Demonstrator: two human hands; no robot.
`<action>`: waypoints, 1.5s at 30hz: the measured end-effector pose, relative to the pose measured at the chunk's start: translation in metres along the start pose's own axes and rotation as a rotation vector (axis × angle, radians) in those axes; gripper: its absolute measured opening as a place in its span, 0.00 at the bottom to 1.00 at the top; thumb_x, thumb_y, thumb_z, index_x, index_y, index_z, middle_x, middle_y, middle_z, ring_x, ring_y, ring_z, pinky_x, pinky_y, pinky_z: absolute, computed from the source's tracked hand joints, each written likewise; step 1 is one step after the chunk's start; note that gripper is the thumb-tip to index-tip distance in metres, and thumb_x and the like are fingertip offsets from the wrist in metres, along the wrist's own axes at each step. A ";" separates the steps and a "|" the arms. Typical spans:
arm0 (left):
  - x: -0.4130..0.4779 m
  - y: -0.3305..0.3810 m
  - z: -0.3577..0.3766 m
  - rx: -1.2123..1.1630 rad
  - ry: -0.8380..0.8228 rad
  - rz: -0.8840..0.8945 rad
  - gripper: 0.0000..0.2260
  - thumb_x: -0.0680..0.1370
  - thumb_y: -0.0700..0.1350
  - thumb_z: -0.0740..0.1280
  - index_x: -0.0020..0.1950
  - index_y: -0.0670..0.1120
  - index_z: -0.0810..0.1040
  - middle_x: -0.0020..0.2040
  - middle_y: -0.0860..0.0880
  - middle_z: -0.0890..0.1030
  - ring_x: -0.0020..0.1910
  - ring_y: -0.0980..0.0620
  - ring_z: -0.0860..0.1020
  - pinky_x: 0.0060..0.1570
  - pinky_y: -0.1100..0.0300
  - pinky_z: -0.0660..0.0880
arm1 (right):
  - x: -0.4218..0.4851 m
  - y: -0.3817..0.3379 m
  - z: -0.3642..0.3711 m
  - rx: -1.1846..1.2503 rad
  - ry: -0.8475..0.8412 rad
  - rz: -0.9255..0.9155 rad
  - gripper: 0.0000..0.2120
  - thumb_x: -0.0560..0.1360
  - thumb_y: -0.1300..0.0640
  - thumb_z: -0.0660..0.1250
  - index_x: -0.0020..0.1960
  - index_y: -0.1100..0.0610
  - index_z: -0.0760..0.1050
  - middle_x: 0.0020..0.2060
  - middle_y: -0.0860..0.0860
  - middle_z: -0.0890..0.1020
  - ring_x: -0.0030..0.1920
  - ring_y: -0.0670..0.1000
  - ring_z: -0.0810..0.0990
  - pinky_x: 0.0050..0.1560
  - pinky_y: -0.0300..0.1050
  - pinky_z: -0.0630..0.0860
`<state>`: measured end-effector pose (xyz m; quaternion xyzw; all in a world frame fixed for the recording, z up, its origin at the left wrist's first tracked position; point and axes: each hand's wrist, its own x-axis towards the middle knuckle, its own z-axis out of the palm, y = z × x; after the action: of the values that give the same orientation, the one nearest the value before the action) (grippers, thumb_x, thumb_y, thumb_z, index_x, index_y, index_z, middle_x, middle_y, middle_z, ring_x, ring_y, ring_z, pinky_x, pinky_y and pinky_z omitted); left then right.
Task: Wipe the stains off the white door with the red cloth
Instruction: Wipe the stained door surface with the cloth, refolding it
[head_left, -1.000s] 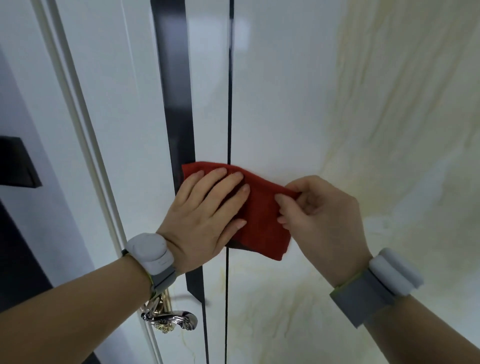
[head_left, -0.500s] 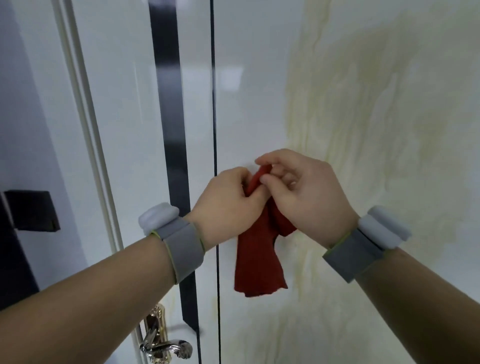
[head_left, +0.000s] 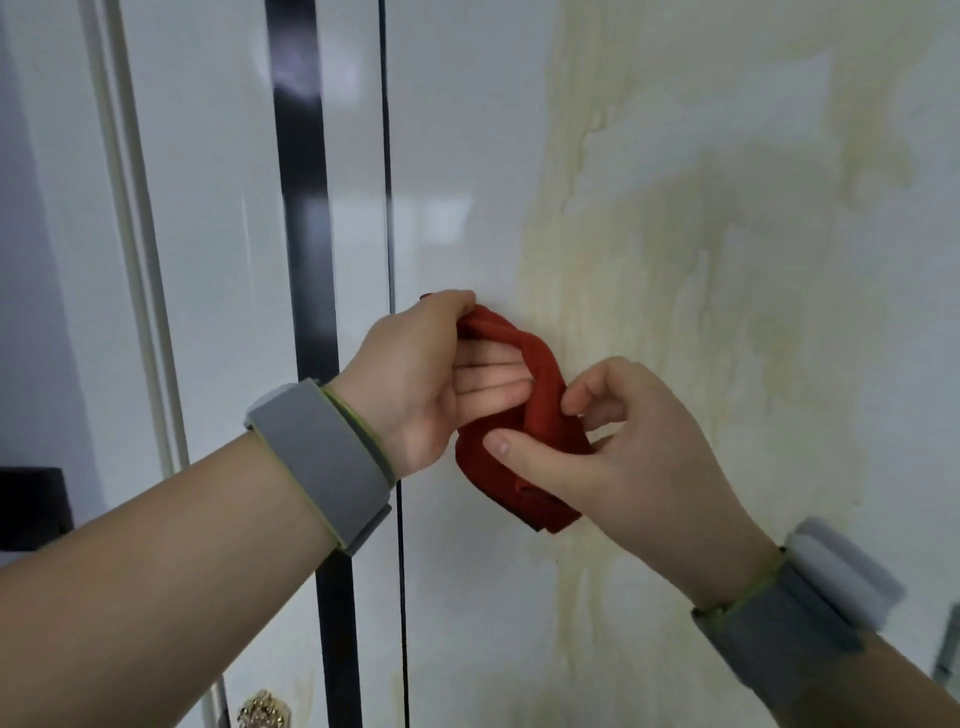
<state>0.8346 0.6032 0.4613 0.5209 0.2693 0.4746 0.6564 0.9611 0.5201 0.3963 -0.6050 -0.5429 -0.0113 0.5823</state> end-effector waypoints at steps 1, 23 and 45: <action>0.001 0.004 0.004 -0.038 -0.021 0.013 0.15 0.86 0.47 0.62 0.55 0.35 0.79 0.37 0.39 0.85 0.34 0.44 0.86 0.33 0.55 0.84 | 0.005 0.002 0.000 -0.091 0.060 -0.067 0.21 0.61 0.42 0.80 0.45 0.49 0.74 0.45 0.44 0.76 0.43 0.42 0.78 0.42 0.36 0.76; 0.061 0.131 0.064 0.045 -0.150 0.422 0.18 0.86 0.49 0.63 0.57 0.32 0.77 0.43 0.38 0.87 0.43 0.45 0.88 0.42 0.58 0.85 | 0.202 -0.080 -0.107 -0.720 0.566 -0.489 0.06 0.78 0.46 0.68 0.51 0.43 0.83 0.47 0.47 0.76 0.51 0.53 0.77 0.42 0.46 0.69; 0.138 0.206 0.102 1.581 0.563 1.648 0.07 0.84 0.52 0.60 0.56 0.51 0.67 0.49 0.49 0.75 0.43 0.43 0.75 0.37 0.50 0.66 | 0.317 -0.118 -0.090 -0.971 0.865 -0.878 0.09 0.72 0.67 0.65 0.52 0.61 0.75 0.44 0.59 0.77 0.41 0.61 0.74 0.35 0.48 0.61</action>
<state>0.9065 0.6855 0.7065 0.6768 0.2063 0.5553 -0.4370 1.0679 0.6280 0.7111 -0.4639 -0.3915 -0.7112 0.3544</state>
